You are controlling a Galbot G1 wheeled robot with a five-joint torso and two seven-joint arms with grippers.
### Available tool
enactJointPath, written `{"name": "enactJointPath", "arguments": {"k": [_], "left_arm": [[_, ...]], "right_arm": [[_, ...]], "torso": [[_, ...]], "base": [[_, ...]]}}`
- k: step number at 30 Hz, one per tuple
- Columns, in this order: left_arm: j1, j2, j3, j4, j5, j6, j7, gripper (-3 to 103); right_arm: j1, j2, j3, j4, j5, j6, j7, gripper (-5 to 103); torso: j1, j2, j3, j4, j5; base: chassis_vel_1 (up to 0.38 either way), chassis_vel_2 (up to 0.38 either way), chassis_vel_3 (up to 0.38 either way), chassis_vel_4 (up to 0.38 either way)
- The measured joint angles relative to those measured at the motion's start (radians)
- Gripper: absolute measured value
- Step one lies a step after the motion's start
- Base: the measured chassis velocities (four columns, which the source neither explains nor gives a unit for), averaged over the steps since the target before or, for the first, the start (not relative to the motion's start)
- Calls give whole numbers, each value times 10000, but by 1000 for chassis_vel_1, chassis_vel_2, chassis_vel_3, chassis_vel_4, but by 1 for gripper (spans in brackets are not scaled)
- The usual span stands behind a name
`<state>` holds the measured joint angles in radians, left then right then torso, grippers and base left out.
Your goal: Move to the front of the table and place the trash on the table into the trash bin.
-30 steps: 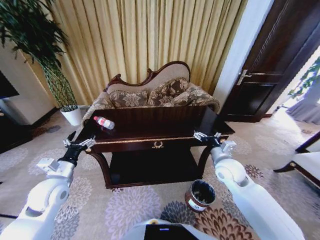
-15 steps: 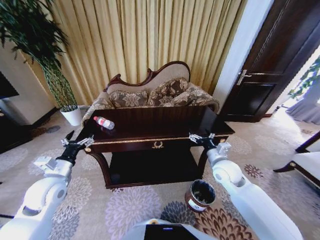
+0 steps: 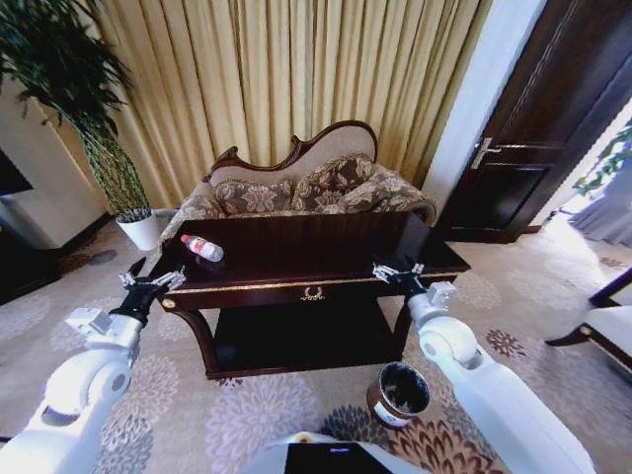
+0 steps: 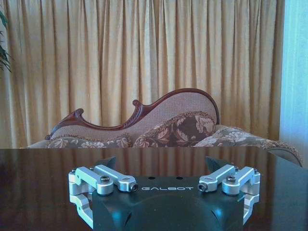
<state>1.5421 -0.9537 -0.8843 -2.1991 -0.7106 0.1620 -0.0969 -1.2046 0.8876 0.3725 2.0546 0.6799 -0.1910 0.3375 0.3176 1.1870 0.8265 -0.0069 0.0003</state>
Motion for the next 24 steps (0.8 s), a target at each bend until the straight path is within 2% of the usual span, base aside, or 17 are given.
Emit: {"name": "enactJointPath", "arguments": {"k": [24], "left_arm": [[-14, 20, -6, 198, 0, -75, 38, 100]], "right_arm": [[416, -32, -583, -148, -24, -31, -28, 100]], "torso": [[0, 0, 0, 0, 0]], "base": [[-64, 65, 63, -61]]}}
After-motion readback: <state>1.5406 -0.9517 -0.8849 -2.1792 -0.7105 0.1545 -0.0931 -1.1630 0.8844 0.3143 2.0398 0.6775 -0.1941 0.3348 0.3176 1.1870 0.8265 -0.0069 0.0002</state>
